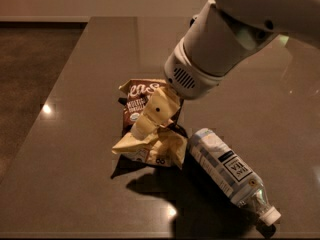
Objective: Move brown chip bag near blue plastic bottle
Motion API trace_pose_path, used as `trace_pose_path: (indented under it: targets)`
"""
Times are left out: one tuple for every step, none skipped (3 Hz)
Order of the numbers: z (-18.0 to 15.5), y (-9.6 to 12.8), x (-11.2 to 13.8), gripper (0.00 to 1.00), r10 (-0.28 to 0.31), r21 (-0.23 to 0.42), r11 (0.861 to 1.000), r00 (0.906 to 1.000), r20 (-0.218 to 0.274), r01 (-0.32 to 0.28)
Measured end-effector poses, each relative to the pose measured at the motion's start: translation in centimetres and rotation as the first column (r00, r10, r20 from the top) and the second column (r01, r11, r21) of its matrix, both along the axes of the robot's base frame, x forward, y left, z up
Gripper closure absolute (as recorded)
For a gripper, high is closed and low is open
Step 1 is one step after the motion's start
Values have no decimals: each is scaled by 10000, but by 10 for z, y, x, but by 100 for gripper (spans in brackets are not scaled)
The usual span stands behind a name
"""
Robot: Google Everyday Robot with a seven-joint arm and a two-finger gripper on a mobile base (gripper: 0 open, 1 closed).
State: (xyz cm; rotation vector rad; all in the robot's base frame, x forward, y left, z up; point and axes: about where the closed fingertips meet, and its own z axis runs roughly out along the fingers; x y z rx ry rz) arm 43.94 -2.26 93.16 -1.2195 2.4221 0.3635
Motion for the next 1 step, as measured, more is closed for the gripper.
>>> trace_pose_path:
  targets:
    - [0,0,0,0,0,0,10000,10000,0,0]
